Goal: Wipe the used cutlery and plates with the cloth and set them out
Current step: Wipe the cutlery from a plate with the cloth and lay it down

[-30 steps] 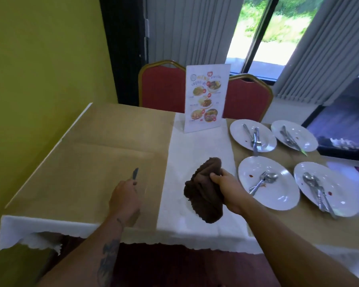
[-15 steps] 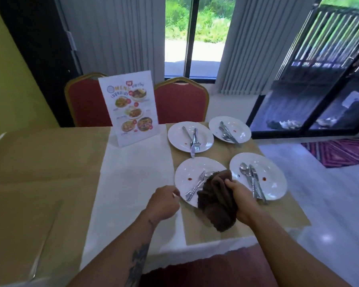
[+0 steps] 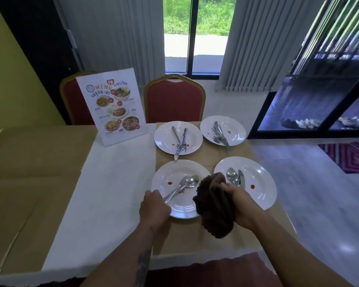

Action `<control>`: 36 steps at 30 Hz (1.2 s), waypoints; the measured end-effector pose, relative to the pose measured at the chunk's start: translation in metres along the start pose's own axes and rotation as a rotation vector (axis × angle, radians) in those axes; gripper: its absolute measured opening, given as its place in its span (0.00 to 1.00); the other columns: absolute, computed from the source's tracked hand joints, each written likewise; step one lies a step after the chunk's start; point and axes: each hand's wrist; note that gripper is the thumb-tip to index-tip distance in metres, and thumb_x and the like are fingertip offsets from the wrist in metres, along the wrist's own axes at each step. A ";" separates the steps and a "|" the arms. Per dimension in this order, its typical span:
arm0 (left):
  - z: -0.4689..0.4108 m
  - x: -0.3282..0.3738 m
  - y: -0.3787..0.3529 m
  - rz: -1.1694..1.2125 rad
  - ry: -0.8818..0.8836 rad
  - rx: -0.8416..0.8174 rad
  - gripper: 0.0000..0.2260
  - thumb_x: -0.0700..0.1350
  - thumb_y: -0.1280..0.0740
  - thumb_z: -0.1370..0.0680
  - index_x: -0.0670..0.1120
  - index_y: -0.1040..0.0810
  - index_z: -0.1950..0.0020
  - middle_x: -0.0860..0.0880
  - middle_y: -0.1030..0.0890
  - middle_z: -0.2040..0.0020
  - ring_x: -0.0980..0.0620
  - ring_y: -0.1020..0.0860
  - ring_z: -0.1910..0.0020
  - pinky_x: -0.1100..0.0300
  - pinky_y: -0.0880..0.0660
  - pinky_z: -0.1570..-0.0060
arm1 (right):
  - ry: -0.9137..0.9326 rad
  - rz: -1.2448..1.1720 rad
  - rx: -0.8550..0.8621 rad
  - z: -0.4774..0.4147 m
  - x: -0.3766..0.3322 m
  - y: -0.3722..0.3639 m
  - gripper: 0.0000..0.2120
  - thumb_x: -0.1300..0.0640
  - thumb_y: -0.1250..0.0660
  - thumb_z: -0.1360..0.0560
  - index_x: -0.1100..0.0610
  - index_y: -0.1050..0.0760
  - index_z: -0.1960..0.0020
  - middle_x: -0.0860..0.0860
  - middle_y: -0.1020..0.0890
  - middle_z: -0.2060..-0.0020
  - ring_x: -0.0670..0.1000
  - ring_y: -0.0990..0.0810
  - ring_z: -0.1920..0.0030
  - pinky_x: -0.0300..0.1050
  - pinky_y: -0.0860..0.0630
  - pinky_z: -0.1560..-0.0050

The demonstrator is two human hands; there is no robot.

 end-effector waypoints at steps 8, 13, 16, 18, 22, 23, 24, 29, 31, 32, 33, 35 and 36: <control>0.004 0.008 0.013 0.213 0.213 -0.013 0.08 0.39 0.34 0.25 0.42 0.19 0.49 0.43 0.18 0.50 0.42 0.20 0.49 0.59 0.28 0.56 | -0.064 0.041 -0.031 -0.016 -0.001 -0.019 0.13 0.54 0.37 0.18 0.57 0.22 0.37 0.60 0.15 0.45 0.61 0.17 0.43 0.54 0.21 0.41; 0.003 0.000 0.023 0.512 0.271 -0.025 0.04 0.41 0.30 0.29 0.45 0.16 0.62 0.44 0.15 0.60 0.41 0.18 0.55 0.49 0.19 0.49 | -0.097 0.063 -0.012 -0.025 0.008 -0.044 0.13 0.54 0.36 0.19 0.55 0.23 0.35 0.57 0.16 0.43 0.59 0.18 0.42 0.57 0.23 0.36; 0.009 0.000 0.032 0.714 0.205 -0.118 0.04 0.38 0.29 0.25 0.41 0.17 0.61 0.43 0.19 0.66 0.45 0.21 0.63 0.50 0.21 0.53 | -0.096 0.048 0.021 -0.027 0.007 -0.060 0.15 0.54 0.36 0.18 0.53 0.27 0.32 0.56 0.19 0.38 0.59 0.21 0.38 0.58 0.24 0.35; 0.012 -0.002 0.037 0.729 0.129 -0.183 0.06 0.37 0.29 0.23 0.41 0.18 0.61 0.43 0.20 0.66 0.46 0.23 0.64 0.52 0.24 0.57 | -0.064 -0.003 0.029 -0.027 0.007 -0.072 0.16 0.56 0.36 0.18 0.54 0.29 0.31 0.57 0.20 0.37 0.60 0.23 0.37 0.60 0.25 0.34; 0.018 -0.014 0.050 0.645 -0.015 -0.276 0.05 0.34 0.31 0.23 0.39 0.18 0.59 0.44 0.21 0.67 0.47 0.24 0.66 0.53 0.24 0.60 | 0.092 -0.075 0.101 -0.019 0.009 -0.100 0.14 0.62 0.33 0.21 0.60 0.27 0.35 0.60 0.17 0.42 0.59 0.18 0.43 0.56 0.20 0.42; 0.019 -0.018 0.054 0.640 -0.033 -0.296 0.06 0.33 0.32 0.23 0.39 0.19 0.59 0.44 0.22 0.68 0.47 0.24 0.67 0.53 0.24 0.61 | 0.137 -0.062 0.148 -0.016 0.008 -0.106 0.13 0.64 0.32 0.22 0.60 0.26 0.38 0.60 0.17 0.45 0.59 0.17 0.45 0.56 0.20 0.41; 0.020 -0.024 0.061 0.640 -0.050 -0.316 0.07 0.31 0.32 0.24 0.39 0.20 0.60 0.44 0.23 0.69 0.47 0.25 0.69 0.54 0.24 0.63 | 0.185 -0.047 0.202 -0.012 0.005 -0.113 0.11 0.65 0.32 0.23 0.59 0.25 0.41 0.60 0.17 0.47 0.59 0.17 0.46 0.57 0.20 0.41; 0.021 -0.051 0.099 0.593 -0.106 -0.385 0.06 0.30 0.32 0.24 0.38 0.20 0.61 0.44 0.24 0.70 0.50 0.26 0.72 0.57 0.24 0.66 | 0.370 -0.066 0.366 0.007 -0.011 -0.144 0.11 0.64 0.31 0.24 0.57 0.27 0.43 0.54 0.18 0.53 0.48 0.19 0.55 0.42 0.24 0.59; 0.021 -0.067 0.115 0.596 -0.108 -0.383 0.05 0.31 0.32 0.25 0.37 0.20 0.60 0.44 0.23 0.69 0.50 0.25 0.72 0.57 0.23 0.65 | 0.424 -0.112 0.395 0.016 -0.008 -0.164 0.11 0.64 0.32 0.23 0.55 0.28 0.43 0.51 0.19 0.53 0.47 0.20 0.55 0.40 0.26 0.60; 0.022 -0.073 0.121 0.604 -0.105 -0.374 0.05 0.31 0.32 0.25 0.37 0.20 0.59 0.43 0.23 0.69 0.50 0.25 0.71 0.57 0.23 0.65 | 0.434 -0.146 0.401 0.018 -0.005 -0.172 0.10 0.64 0.32 0.23 0.54 0.28 0.44 0.52 0.19 0.52 0.48 0.20 0.54 0.41 0.25 0.58; 0.022 -0.078 0.127 0.620 -0.106 -0.360 0.04 0.31 0.31 0.25 0.37 0.20 0.59 0.43 0.23 0.68 0.50 0.25 0.71 0.57 0.23 0.66 | 0.433 -0.180 0.399 0.020 -0.002 -0.181 0.10 0.63 0.32 0.22 0.53 0.28 0.45 0.52 0.18 0.51 0.49 0.19 0.52 0.44 0.24 0.55; 0.023 -0.084 0.141 0.662 -0.114 -0.330 0.04 0.31 0.31 0.26 0.37 0.19 0.60 0.43 0.22 0.68 0.49 0.24 0.70 0.57 0.22 0.65 | 0.399 -0.221 0.343 0.023 0.008 -0.203 0.09 0.63 0.31 0.22 0.54 0.27 0.45 0.55 0.18 0.50 0.53 0.18 0.49 0.50 0.21 0.47; 0.023 -0.087 0.148 0.678 -0.116 -0.316 0.04 0.31 0.30 0.26 0.37 0.19 0.60 0.43 0.22 0.67 0.49 0.23 0.70 0.57 0.22 0.65 | 0.368 -0.222 0.300 0.025 0.016 -0.216 0.09 0.63 0.31 0.22 0.54 0.27 0.45 0.56 0.17 0.50 0.55 0.18 0.48 0.53 0.20 0.43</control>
Point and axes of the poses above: each hand's wrist, its own z-axis away from the middle knuckle, its own y-axis out of the back of the hand, x = y × z
